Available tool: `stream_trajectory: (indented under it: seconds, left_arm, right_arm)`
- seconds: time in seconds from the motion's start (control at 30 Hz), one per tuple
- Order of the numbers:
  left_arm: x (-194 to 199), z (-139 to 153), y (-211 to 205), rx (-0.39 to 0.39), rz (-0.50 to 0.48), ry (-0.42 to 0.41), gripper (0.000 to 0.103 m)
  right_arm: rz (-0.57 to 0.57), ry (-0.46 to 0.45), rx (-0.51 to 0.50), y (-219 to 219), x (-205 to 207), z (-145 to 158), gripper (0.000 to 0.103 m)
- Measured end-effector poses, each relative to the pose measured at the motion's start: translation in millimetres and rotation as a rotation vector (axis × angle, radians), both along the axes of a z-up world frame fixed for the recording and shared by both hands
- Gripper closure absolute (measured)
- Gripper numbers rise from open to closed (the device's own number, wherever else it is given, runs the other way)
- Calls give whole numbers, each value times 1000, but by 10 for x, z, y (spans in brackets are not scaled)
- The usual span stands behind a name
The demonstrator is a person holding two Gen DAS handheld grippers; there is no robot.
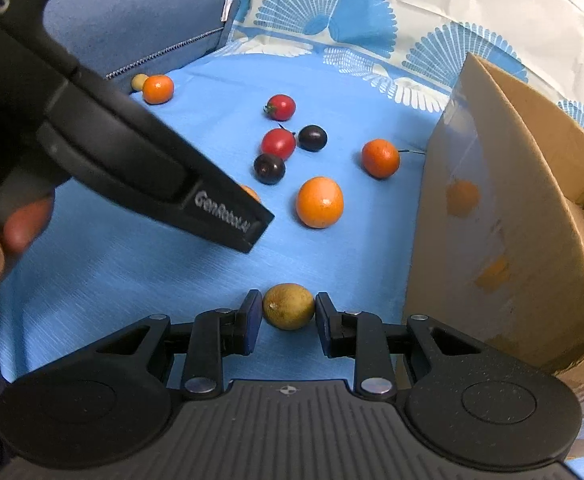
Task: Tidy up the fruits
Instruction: 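Close the left tool on the orange while the right tool grasps the green lime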
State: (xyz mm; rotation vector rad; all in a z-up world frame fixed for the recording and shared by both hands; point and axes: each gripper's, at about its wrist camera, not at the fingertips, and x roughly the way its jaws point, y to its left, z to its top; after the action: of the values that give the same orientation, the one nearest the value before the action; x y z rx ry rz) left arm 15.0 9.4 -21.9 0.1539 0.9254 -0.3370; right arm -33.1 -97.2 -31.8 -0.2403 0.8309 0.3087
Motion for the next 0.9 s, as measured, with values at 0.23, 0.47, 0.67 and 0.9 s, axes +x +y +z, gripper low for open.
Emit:
stream_trajectory:
  seconds: [0.23,0.47,0.67,0.9]
  left_arm:
    - [34,8,60,-17,22,21,63]
    - [7,-45,-3,20,-1,20,63]
    - [18,-66,-16,19,3,18,63]
    - [31,-98,-41,26,-1,30,63]
  right_arm:
    - [11,14,-11,22,15,-35,72]
    - [12,9,-10,14,41,-33,72]
    - [11,8,-16,28,41,-55,72]
    - [20,2,-22,28,38,-79,72]
